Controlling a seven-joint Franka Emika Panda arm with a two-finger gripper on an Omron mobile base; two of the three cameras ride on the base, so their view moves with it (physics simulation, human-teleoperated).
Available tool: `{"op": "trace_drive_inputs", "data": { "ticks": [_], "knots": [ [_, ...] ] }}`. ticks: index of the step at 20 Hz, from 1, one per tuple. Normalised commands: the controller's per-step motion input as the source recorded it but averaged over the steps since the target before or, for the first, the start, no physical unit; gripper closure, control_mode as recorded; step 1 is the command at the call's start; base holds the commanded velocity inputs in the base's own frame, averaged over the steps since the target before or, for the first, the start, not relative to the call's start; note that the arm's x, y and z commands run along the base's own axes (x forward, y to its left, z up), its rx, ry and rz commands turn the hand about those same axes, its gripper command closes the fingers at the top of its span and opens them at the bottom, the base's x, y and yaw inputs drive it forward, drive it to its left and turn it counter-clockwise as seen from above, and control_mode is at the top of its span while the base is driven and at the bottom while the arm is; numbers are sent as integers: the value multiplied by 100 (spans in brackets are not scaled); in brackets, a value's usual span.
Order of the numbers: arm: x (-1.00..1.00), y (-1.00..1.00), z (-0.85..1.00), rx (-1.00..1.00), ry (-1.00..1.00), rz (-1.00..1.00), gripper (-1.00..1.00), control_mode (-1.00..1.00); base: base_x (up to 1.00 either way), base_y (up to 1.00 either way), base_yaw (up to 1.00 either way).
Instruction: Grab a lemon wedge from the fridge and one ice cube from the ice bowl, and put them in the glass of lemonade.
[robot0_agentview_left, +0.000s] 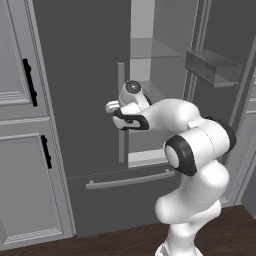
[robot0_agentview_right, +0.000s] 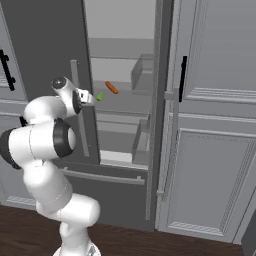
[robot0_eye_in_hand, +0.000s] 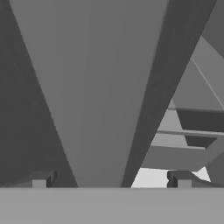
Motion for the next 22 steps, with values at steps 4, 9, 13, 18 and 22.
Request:
{"op": "trace_drive_inputs", "data": {
  "ticks": [4,9,13,18,22],
  "knots": [
    [36,0,-17,0,0,0,-100,-100,0,0,0],
    [35,0,-7,0,0,0,-100,-100,0,0,0],
    [40,0,-4,0,0,0,-100,-100,0,0,0],
    [63,6,-2,0,-6,0,-100,-100,0,0,0],
    [47,3,24,0,-12,0,-100,-100,0,0,0]
  ]
}}
